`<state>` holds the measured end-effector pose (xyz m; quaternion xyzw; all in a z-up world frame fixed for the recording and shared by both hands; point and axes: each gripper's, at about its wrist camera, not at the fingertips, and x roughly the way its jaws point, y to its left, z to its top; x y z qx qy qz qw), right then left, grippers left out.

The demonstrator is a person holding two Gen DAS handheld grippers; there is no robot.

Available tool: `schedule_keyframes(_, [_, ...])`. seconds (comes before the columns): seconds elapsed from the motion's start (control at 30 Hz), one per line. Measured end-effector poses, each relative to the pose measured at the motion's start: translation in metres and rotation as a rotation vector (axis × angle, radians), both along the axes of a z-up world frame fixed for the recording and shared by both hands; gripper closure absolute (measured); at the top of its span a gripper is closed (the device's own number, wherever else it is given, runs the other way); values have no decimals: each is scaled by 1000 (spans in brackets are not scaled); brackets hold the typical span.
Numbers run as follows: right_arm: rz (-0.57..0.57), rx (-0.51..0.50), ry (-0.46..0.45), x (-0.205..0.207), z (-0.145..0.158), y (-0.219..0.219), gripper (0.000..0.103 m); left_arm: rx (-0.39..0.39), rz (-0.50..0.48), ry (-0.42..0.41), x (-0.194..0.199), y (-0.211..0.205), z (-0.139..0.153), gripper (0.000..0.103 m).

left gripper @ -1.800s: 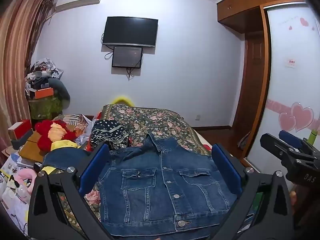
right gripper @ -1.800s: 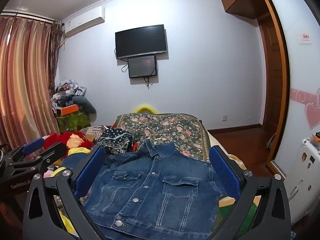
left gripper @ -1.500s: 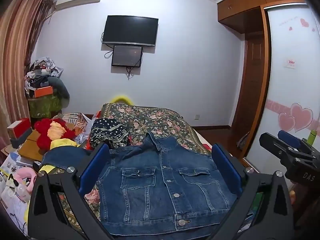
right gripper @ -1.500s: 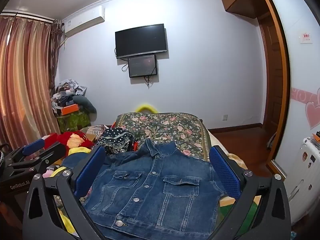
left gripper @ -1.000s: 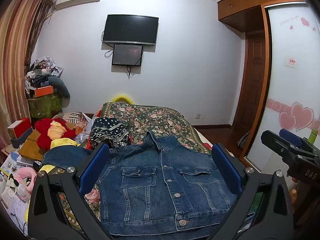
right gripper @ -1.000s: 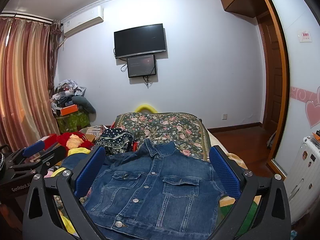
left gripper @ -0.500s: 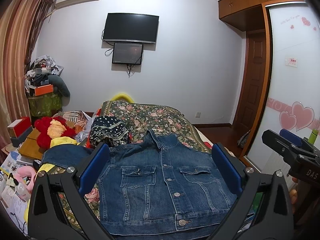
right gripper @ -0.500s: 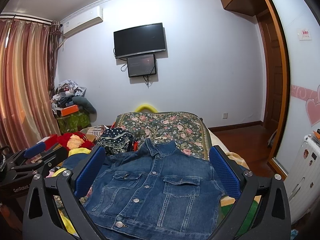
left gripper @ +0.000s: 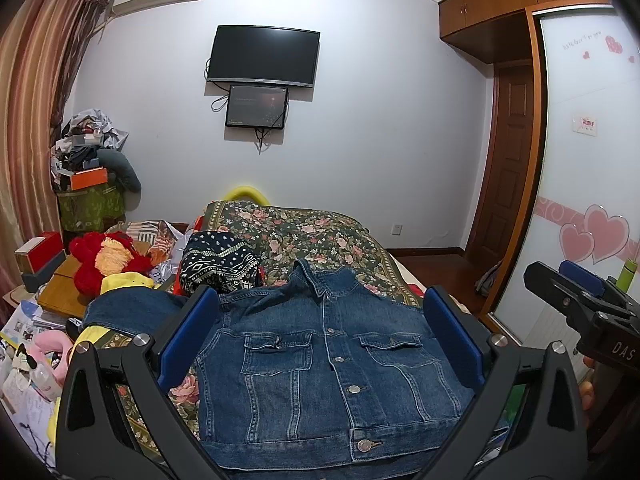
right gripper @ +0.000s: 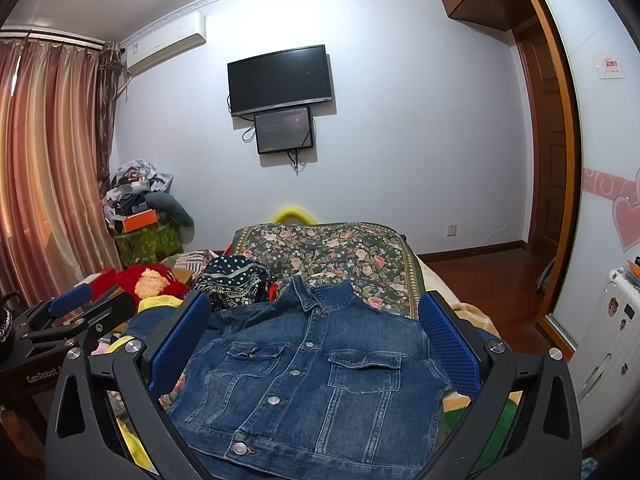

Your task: Fold large clothes

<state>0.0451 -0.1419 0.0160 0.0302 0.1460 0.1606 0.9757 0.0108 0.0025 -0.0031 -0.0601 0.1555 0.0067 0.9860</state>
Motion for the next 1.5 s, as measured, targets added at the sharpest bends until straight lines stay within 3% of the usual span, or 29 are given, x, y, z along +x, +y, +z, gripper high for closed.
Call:
schedule_keyframes(1.07, [-4, -17, 38, 14, -5, 9, 0, -29, 11, 40, 16, 12, -15, 0])
schedule_keyframes(1.3, [-6, -48, 83, 34, -13, 22, 0, -40, 47, 63, 34, 35, -23, 0])
schedule_keyframes(1.5, [1, -81, 126, 60, -21, 39, 0, -43, 130, 93, 57, 78, -33, 0])
